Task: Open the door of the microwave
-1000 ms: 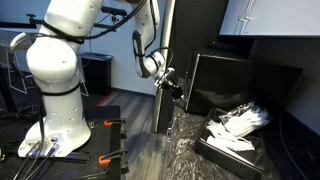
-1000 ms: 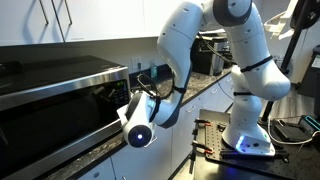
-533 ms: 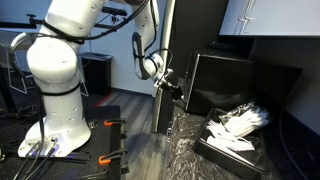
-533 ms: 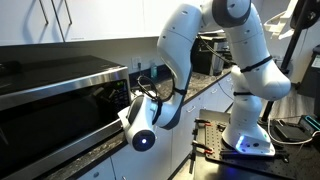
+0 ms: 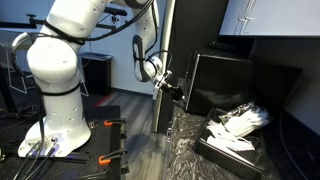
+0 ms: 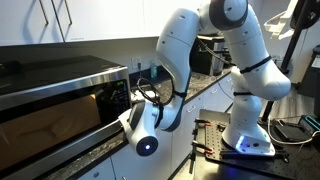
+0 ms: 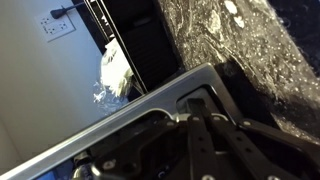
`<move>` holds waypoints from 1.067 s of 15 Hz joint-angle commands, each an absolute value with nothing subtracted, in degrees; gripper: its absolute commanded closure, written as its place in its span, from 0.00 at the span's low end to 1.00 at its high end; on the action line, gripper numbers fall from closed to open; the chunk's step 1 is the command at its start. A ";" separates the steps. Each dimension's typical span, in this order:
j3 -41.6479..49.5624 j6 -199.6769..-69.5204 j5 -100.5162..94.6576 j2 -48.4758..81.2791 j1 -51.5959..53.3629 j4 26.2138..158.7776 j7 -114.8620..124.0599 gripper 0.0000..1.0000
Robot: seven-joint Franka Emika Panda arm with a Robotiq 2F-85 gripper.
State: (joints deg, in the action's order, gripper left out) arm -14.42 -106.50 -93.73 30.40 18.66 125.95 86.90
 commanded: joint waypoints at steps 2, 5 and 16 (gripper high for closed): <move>-13.70 -106.46 -98.41 32.47 17.45 122.97 84.55 1.00; -13.62 -108.29 -100.16 33.36 16.82 122.34 84.62 1.00; -18.17 -117.56 -98.90 30.40 15.44 124.13 83.54 1.00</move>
State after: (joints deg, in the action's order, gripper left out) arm -15.40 -110.47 -98.72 30.70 16.81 126.98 86.53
